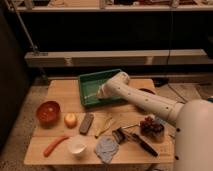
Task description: Wipe tray with sponge
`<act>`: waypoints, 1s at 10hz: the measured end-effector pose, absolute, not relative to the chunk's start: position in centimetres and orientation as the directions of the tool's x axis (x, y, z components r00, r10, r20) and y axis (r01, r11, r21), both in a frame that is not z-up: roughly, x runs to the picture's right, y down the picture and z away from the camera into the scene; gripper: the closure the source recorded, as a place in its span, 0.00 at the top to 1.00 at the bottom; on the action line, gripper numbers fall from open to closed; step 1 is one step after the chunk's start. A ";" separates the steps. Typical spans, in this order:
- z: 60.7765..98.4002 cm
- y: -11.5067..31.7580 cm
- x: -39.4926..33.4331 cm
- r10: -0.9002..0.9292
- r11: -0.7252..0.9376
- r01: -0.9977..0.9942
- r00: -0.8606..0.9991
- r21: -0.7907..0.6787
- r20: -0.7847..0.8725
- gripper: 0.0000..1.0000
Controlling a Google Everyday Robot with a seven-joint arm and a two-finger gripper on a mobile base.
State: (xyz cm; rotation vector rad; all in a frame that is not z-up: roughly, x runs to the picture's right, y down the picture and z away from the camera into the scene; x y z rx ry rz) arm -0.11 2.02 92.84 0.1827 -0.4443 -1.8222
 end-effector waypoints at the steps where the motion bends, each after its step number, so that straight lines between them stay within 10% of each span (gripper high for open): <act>1: 92.7 1.4 1.3 -0.956 -0.224 0.901 -0.277 0.371 0.096 0.00; 10: 100.1 -4.0 0.9 -0.976 -0.148 0.931 -0.191 0.334 0.102 0.00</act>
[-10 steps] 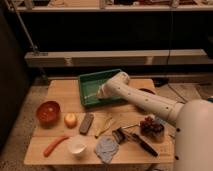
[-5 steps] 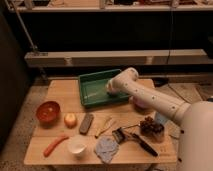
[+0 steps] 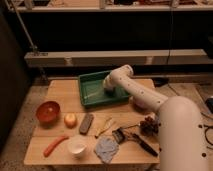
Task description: Wipe tray with sponge
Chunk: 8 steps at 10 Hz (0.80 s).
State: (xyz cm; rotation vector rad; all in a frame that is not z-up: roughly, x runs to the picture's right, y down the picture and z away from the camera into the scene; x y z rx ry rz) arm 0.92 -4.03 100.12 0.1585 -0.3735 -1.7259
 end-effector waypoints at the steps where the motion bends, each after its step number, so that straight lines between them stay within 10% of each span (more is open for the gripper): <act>1: 100.3 -4.1 -0.6 -0.975 -0.151 0.924 -0.198 0.352 0.099 0.00; 8: 97.2 -0.3 -10.8 -0.935 -0.258 0.818 -0.345 0.514 0.080 0.00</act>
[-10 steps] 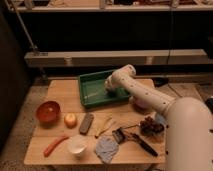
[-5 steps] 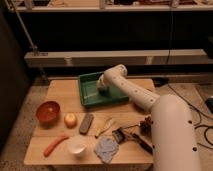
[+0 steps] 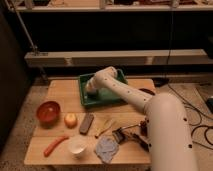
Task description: Wipe tray with sponge
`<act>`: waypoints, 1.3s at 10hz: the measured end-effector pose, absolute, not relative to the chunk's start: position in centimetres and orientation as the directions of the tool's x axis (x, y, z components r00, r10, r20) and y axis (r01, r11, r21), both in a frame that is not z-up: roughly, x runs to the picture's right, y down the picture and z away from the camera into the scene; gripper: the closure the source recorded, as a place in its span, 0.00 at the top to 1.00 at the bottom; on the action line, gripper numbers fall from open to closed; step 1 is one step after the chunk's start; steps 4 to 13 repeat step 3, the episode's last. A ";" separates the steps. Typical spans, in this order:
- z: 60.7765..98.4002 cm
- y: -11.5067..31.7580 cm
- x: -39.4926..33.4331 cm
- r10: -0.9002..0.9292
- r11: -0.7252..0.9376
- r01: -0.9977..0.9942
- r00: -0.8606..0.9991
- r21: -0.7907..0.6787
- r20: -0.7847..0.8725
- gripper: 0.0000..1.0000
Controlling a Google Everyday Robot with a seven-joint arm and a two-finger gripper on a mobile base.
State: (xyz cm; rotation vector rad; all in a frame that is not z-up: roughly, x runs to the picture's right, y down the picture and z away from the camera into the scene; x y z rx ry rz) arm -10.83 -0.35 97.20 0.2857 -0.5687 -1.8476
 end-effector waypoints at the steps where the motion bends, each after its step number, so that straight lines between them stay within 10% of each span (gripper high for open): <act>1: 96.5 0.6 -11.0 -0.929 -0.265 0.811 -0.359 0.521 0.085 0.00; 13: 95.5 1.9 -9.8 -0.932 -0.244 0.828 -0.343 0.504 0.113 0.00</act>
